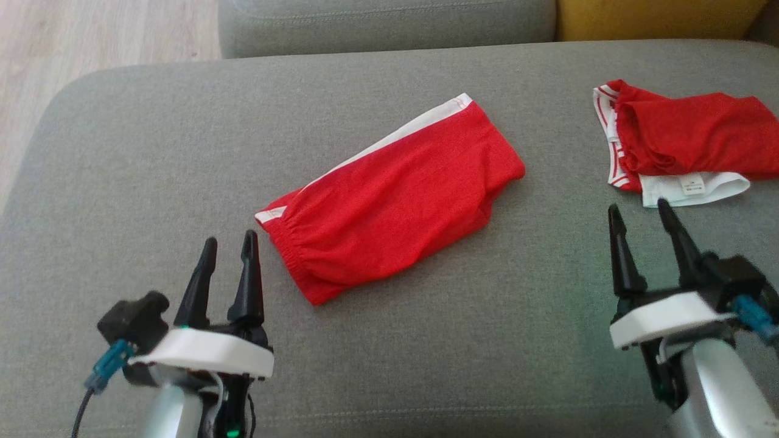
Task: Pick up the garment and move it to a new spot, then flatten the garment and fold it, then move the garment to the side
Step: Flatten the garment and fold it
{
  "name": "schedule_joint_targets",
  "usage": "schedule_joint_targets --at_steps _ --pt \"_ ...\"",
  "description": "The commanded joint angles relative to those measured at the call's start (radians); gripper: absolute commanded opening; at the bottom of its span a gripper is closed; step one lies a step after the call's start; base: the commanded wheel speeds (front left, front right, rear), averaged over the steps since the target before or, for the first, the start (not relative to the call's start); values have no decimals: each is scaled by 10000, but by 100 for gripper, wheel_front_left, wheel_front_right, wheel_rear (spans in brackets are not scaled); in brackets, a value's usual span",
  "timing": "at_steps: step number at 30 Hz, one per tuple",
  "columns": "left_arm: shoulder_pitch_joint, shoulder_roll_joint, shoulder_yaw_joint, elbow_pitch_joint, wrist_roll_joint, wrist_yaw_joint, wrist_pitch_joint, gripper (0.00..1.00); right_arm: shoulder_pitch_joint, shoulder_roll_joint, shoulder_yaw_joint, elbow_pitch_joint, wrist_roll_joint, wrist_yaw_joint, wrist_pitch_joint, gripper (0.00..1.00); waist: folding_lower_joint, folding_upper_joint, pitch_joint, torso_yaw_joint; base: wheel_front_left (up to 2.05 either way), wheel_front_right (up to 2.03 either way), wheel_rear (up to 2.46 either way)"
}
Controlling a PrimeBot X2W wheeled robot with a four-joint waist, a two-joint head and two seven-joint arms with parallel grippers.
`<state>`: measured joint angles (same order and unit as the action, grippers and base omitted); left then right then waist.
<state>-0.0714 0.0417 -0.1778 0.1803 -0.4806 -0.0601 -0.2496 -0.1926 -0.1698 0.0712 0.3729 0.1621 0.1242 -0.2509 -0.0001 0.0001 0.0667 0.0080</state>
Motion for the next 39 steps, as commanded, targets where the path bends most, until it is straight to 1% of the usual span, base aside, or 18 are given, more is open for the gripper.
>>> schedule_joint_targets --at_steps 1,4,8,12,15,20,24,28,32,36,39 --pt "-163 86 337 -407 5 51 -122 100 -114 99 53 -426 -158 65 -108 100 1 -1 -36 -41 0 0 0" --pt "62 86 318 -493 -65 208 -122 100 201 410 -240 -530 -350 65 -103 100 1 -1 -85 -60 0 0 0" --pt "170 86 78 -565 -176 322 -122 100 472 600 -443 -649 -511 65 -26 100 1 -1 -58 23 0 0 0" --pt "42 86 -101 -603 -212 361 -122 100 410 718 -404 -746 -319 65 286 100 1 -1 162 223 0 0 0" --pt "-115 86 -215 -572 -196 344 -122 100 129 833 -310 -650 464 65 812 100 1 -1 411 470 0 0 0" --pt "-428 86 -462 -584 -325 371 -122 100 -679 959 -383 -261 2262 65 2034 100 1 -1 976 1096 0 0 0" --pt "-640 86 -740 -561 -450 393 -122 100 -1447 1020 -885 270 3762 65 3068 100 1 -1 1409 1711 0 0 0" --pt "-828 86 -984 -607 -582 456 -122 100 -2219 967 -1619 1065 4583 65 3979 100 1 -1 1768 2326 0 0 0" --pt "-926 86 -1110 -679 -700 546 -122 100 -2889 862 -2251 1844 4817 65 4611 100 1 -1 2015 2831 0 0 0" --pt "-949 85 -1193 -722 -781 591 -122 100 -3390 727 -2704 2597 4452 65 4860 100 1 -1 2153 3171 0 0 0" --pt "-963 85 -1233 -742 -815 608 -122 100 -3601 673 -2818 2926 4151 65 4928 100 1 -1 2202 3285 0 0 0"
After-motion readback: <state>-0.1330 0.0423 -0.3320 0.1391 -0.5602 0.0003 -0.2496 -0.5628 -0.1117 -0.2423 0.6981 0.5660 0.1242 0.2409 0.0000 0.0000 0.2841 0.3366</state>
